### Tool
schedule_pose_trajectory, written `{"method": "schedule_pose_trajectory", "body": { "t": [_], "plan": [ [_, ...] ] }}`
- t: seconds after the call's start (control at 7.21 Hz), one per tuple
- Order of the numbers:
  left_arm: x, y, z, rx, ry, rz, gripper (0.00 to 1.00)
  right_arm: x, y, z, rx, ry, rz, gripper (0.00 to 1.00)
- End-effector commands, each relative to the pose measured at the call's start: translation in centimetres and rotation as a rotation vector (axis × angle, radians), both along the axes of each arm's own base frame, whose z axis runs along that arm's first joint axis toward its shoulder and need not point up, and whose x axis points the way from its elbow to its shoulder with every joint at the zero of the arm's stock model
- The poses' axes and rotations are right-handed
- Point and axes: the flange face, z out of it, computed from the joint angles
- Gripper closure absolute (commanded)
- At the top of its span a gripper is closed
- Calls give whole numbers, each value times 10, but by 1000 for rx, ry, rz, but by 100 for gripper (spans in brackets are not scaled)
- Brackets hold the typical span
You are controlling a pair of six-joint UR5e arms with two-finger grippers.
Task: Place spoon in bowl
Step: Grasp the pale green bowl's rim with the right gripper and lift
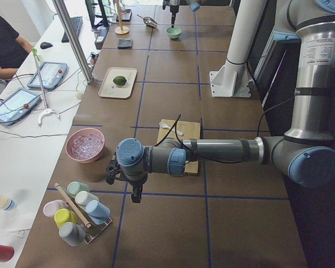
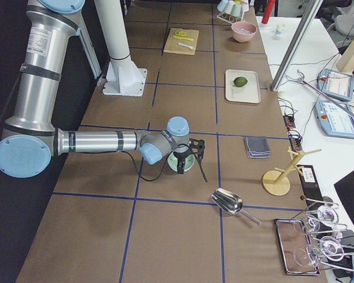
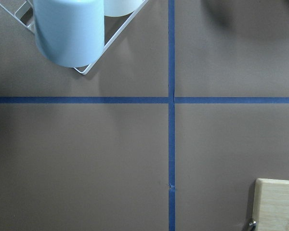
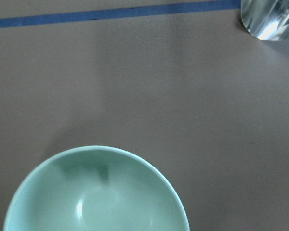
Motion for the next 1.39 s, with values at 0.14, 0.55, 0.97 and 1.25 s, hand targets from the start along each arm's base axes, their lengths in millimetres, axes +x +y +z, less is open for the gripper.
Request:
{"method": "schedule_pose_trajectory", "body": {
  "t": [0.14,0.55,0.97,1.25],
  "plan": [
    [0,-1,0,3,-2,0,0,-7,0,19,-11,-5,-9,2],
    [1,-4,-2,8,-3,1,0,-15,-2,16,-6,-13,-28,88],
    [1,-5,-4,10,-5,2,0,-11,0,0,-27,-104,-67,100],
    [1,-5,-5,11,-5,2,0,5,-17,-66,29,-221,-52,100]
  ]
}}
